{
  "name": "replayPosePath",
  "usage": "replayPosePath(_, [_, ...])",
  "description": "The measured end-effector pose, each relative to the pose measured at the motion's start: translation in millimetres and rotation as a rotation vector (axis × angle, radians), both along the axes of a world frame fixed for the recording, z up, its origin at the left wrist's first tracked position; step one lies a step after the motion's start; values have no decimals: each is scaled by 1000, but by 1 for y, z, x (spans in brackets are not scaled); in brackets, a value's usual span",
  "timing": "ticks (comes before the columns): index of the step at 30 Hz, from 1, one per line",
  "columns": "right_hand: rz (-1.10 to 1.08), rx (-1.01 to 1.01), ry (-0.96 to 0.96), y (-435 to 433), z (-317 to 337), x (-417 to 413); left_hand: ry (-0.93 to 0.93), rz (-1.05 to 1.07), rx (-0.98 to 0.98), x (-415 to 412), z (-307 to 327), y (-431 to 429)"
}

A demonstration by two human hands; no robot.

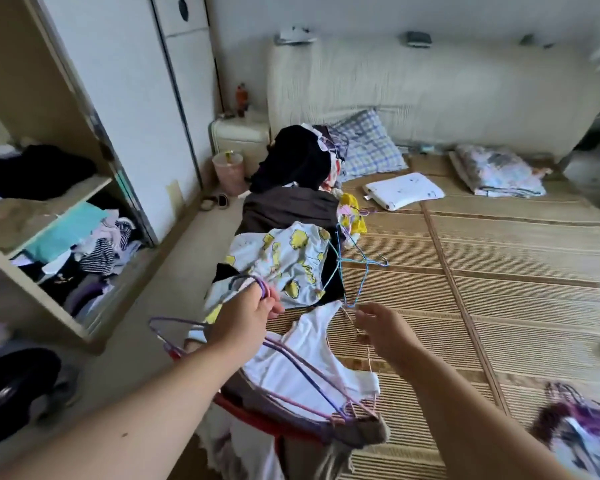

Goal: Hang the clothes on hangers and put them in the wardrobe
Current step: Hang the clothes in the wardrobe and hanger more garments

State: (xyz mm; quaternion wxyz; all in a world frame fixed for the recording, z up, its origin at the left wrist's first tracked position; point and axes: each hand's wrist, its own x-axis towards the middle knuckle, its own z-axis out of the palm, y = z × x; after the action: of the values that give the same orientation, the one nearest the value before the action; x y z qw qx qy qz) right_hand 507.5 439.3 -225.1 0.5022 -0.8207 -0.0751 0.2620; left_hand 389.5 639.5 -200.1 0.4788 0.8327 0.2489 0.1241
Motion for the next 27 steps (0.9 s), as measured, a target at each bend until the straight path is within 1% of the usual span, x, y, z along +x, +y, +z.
replayPosePath(2, [-63,-144,-9,-7,-35,18,68,-31,-23,22,-30,16])
replayPosePath(6, [-132,-309,50,-20,-100,31,185,-127,12,61,-83,32])
replayPosePath(8, [-133,-353,81,-25,-129,34,230,-166,22,79,-107,31])
replayPosePath(10, [-137,-374,102,-28,-157,39,256,-193,-7,95,-130,27])
replayPosePath(14, [-129,-488,131,-29,-214,55,323,-236,-60,110,-177,21])
replayPosePath(18, [-81,-498,152,-28,-267,72,383,-231,-95,112,-220,25])
replayPosePath(20, [-106,-483,135,-28,-292,79,389,-229,-103,117,-235,30])
replayPosePath(24, [-169,-462,187,-18,-324,88,399,-245,-109,123,-247,36])
replayPosePath(27, [-181,-544,184,-5,-333,91,399,-247,-134,123,-250,35])
